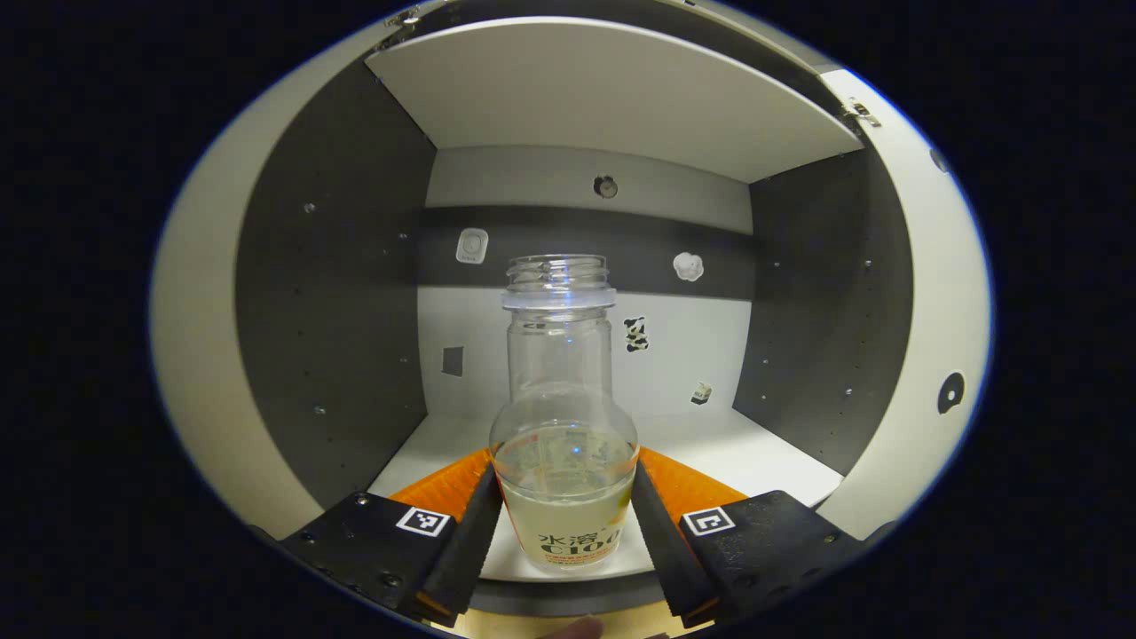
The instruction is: Grasp the bottle in the cabinet with the left hand and place it on the coaster, then close the right door with the right hand and the left door with the left hand.
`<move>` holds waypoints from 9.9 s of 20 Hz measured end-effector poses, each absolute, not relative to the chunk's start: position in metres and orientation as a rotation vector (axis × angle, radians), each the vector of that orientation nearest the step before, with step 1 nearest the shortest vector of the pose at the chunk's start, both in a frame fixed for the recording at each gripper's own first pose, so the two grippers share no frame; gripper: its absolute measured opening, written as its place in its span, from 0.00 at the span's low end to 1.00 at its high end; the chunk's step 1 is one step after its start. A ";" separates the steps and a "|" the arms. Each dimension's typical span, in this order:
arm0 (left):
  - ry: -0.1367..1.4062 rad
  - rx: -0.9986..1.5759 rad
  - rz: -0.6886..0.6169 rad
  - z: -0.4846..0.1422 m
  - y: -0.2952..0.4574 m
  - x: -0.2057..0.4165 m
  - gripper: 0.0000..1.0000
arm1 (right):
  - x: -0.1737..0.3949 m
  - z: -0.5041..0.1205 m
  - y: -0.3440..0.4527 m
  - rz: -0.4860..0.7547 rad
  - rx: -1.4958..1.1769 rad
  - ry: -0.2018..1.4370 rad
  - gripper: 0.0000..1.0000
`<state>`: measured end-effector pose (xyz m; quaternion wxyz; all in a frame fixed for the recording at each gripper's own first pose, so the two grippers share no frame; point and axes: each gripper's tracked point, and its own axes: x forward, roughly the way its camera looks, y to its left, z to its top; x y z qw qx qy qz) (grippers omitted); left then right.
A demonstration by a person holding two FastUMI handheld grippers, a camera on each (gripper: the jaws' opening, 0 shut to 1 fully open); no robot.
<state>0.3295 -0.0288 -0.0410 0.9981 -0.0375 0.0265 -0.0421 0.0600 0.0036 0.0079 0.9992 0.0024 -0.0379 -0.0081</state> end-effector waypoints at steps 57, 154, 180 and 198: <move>0.162 0.132 -0.502 -0.233 -0.139 0.026 0.96 | -0.019 -0.066 -0.123 -0.112 0.238 0.095 1.00; 0.073 -0.116 -0.034 -0.017 0.193 0.094 0.98 | 0.015 0.046 -0.032 0.149 0.082 -0.125 0.96; 0.055 -0.015 -0.169 -0.009 0.108 0.130 0.89 | 0.030 0.047 -0.060 0.122 0.084 -0.095 0.96; 0.049 0.022 -0.169 0.001 0.067 0.128 0.95 | 0.004 0.034 -0.062 0.113 0.090 -0.095 0.93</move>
